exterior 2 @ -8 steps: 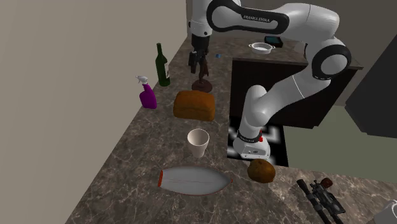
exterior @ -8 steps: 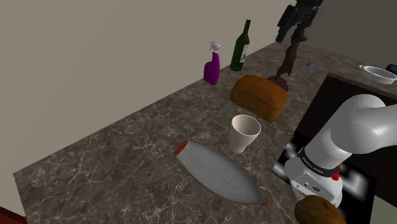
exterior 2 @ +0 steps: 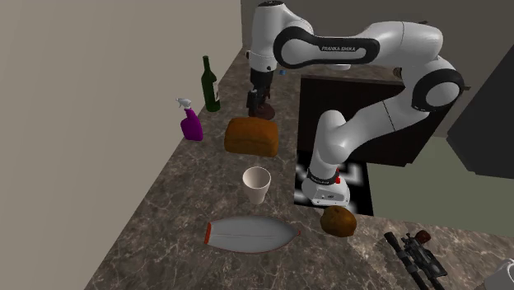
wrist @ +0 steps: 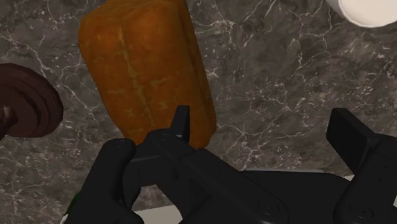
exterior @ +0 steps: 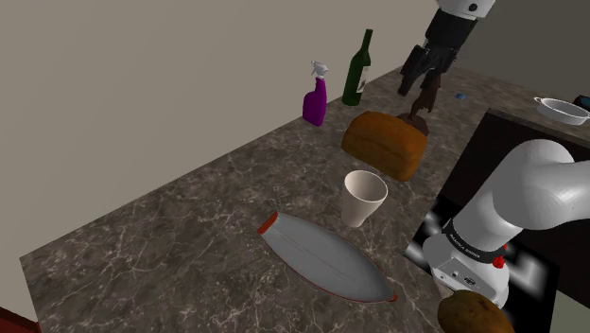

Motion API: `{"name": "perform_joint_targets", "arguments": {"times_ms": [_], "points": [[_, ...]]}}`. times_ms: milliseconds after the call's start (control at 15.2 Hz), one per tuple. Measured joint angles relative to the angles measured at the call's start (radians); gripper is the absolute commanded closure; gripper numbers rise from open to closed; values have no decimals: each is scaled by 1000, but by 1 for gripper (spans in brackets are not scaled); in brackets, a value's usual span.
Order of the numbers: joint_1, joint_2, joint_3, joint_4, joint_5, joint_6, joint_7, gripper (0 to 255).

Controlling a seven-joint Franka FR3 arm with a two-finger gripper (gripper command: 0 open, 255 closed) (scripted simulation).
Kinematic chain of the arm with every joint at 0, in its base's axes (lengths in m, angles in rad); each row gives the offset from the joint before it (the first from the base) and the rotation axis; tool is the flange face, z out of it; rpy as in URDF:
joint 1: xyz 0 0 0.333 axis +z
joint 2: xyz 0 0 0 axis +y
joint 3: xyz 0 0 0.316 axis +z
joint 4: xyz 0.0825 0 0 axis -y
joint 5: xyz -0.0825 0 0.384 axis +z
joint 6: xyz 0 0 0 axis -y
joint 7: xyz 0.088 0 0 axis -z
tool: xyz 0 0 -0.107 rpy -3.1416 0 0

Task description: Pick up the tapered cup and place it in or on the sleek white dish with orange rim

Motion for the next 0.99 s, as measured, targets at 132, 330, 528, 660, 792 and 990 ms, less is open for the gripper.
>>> {"name": "perform_joint_targets", "arguments": {"times_ms": [132,330,528,660,792,990], "points": [[14,-25,20,-68,23,44,17,0],[44,-81,63,-162,71,85,55,0],[79,-122,105,-262,119,147,86,0],[111,-127,145,-315,162,200,116,0],[143,-138,178,-367,201,244,140,0],[200,-147,235,-430,265,305,184,0]]}}
